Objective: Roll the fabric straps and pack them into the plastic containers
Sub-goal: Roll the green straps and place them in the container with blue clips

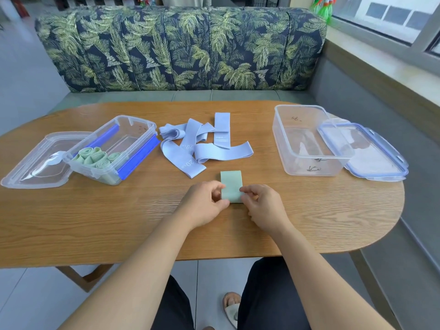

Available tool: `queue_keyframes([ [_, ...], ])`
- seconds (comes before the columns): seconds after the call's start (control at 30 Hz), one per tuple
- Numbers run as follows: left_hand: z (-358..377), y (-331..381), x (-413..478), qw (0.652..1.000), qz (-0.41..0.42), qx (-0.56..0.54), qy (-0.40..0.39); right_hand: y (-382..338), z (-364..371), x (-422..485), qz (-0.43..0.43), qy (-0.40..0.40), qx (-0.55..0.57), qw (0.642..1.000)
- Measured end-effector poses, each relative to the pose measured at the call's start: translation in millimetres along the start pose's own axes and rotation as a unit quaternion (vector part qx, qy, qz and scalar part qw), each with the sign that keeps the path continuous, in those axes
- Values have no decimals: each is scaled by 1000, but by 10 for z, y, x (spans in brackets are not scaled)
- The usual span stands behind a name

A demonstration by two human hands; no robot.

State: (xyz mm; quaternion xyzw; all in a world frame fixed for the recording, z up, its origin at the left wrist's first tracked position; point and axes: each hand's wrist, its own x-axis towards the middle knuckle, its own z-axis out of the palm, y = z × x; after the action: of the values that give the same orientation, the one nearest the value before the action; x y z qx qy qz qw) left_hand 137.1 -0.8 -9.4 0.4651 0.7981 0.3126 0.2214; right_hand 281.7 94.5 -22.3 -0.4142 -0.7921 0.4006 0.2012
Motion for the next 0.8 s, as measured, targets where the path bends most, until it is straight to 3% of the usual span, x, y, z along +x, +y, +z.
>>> queue_keyframes([
  [0.23,82,-41,27,999,-9,-11,51,-36,7,133,39,-9,19,999],
  [0.53,30,-41,182,999,-42,-10,21,-10,42,193,73,31,78,994],
  [0.8,85,11,119,996,11,46,70,-86,53,344,117,28,74,990],
])
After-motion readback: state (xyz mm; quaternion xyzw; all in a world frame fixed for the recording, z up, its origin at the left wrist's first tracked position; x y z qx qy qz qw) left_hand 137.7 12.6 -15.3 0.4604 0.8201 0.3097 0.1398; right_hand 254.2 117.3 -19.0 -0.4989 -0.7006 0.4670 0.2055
